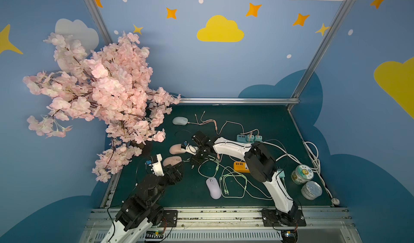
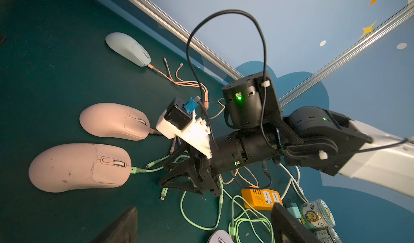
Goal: Unplug the wireless mouse
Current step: Move the power cord to the center of the board.
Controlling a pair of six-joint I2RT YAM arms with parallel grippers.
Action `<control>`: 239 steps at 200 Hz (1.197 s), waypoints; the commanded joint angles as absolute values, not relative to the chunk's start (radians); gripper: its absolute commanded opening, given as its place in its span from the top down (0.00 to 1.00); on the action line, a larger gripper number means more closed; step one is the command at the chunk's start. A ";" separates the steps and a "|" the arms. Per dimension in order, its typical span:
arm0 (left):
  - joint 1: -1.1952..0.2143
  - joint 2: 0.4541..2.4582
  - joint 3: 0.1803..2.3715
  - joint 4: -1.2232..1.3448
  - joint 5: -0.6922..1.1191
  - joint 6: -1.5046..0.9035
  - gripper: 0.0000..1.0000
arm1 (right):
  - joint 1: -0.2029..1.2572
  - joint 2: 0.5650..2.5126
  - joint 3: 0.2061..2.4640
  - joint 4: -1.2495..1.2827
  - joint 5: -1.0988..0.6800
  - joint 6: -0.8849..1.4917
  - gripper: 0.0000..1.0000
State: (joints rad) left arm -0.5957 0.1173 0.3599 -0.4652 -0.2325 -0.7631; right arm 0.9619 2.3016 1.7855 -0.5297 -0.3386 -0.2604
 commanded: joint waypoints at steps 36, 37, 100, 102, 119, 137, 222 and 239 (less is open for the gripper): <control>-0.594 0.095 0.384 -0.480 -0.196 -0.716 0.08 | 0.978 2.373 1.868 -0.599 -0.284 -0.350 0.65; -0.594 0.094 0.384 -0.480 -0.196 -0.716 0.08 | 0.978 2.375 1.870 -0.602 -0.283 -0.351 0.66; -0.594 0.081 0.379 -0.487 -0.206 -0.707 0.08 | 1.063 2.451 1.910 -0.681 -0.175 -0.449 0.79; -0.594 0.081 0.379 -0.486 -0.206 -0.707 0.08 | 1.064 2.450 1.909 -0.681 -0.171 -0.449 0.79; -0.594 0.083 0.381 -0.485 -0.207 -0.703 0.08 | 1.070 2.424 1.868 -0.648 -0.135 -0.441 0.78; -0.594 0.083 0.382 -0.485 -0.207 -0.701 0.08 | 1.071 2.372 1.806 -0.588 -0.097 -0.434 0.62; -0.594 0.085 0.385 -0.477 -0.207 -0.692 0.08 | 1.014 2.391 1.861 -0.595 -0.120 -0.436 0.50; -0.594 0.084 0.388 -0.484 -0.209 -0.688 0.08 | 1.004 2.424 1.895 -0.627 -0.156 -0.429 0.53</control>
